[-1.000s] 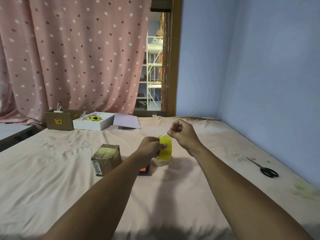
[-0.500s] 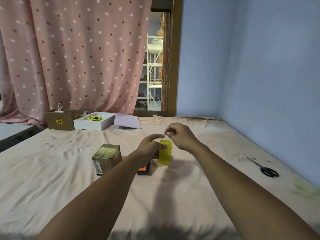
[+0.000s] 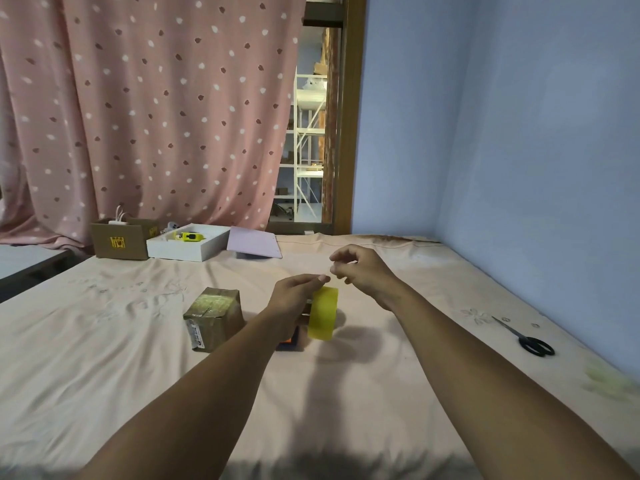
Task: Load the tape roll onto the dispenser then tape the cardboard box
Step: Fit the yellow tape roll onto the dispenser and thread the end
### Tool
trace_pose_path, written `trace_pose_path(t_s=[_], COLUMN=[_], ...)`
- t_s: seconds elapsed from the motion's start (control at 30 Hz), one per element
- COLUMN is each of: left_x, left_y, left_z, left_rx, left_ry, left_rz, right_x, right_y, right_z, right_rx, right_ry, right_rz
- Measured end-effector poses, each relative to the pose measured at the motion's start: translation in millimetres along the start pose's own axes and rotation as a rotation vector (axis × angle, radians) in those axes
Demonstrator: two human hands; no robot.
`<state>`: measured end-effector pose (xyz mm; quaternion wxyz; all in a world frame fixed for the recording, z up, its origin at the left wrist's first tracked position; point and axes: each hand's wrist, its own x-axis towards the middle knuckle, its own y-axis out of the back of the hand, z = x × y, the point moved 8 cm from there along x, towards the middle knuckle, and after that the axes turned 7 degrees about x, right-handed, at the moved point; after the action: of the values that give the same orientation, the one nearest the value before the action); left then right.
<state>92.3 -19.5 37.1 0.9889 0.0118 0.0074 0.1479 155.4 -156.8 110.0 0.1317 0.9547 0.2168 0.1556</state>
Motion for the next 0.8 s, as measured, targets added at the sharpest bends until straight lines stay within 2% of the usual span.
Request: trace_pose_path(t_s=[0.1,0.17,0.37,0.67,0.8], left_x=[-2,-3,-2,-2,-2], left_y=[0,-2,-2,2,7], left_z=[3,5,4,-2,-6], left_rx=[-0.005,0.013,0.064,-0.004,-0.050], left_ry=[-0.011,-0.019,-0.034,-0.013,-0.001], left_rz=[-0.009,-0.020,-0.036,-0.207,-0.233], right_x=[1,2,5,4,6], right_y=[-4,-6,-7,-10,-8], right_z=[10,11,3,-7,-11], right_rx=[-0.112,-0.175,-0.126,-0.135,-0.201], right_ry=[-0.096,-0.075,0.020,0.024,0.066], right_rz=[-0.043,-0.067,-0.041,-0.111,-0.069])
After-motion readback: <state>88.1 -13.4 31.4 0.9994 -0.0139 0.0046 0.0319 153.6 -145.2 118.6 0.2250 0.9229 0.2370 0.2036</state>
